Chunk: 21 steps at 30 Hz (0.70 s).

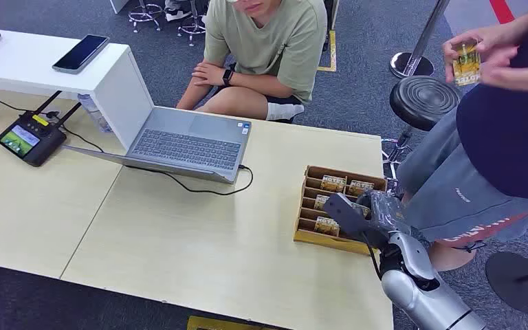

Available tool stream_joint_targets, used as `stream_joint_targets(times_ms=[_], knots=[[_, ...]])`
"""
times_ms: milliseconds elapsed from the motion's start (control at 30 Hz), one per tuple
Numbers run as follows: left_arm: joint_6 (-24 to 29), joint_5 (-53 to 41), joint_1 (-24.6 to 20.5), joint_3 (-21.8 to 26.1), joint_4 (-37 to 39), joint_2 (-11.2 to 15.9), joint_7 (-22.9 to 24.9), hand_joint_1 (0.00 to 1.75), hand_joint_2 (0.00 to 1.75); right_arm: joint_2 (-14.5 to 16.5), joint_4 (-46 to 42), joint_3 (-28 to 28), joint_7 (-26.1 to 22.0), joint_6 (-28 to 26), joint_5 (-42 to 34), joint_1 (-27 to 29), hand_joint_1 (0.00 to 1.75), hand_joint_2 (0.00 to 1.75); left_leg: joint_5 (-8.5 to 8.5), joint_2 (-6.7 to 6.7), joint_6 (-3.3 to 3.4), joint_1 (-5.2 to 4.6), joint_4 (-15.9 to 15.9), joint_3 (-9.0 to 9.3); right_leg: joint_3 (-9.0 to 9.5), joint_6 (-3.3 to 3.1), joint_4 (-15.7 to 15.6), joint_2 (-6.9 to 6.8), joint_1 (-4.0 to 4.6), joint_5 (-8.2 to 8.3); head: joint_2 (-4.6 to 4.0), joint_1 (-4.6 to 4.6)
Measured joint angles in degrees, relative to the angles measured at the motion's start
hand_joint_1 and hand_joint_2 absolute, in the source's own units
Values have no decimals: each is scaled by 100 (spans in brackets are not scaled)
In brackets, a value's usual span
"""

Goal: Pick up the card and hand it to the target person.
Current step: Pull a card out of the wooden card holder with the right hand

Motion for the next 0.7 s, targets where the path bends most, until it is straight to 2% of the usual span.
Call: stream_joint_targets(times_ms=[200, 367, 700], knots=[[-1, 38, 0, 0, 0, 0, 2, 0, 0, -8, -10, -5, 15, -167, 108, 22, 150, 175, 0, 0, 0, 0, 0, 0, 0, 0, 0, 0, 0, 0, 0, 0], [16, 101, 3, 1, 0, 0, -6, 0, 0, -125, -329, -76, 229, -374, 428, 108, 150, 175, 0, 0, 0, -1, 1, 0, -1, 0, 0, 0, 0, 0, 0, 0], [84, 248, 17, 3, 0, 0, -39, 0, 0, -659, -2125, -634, 664, -587, 1345, 475, 150, 175, -1, 0, 0, -1, 1, 0, -2, 0, -1, 0, 0, 0, 0, 0]])
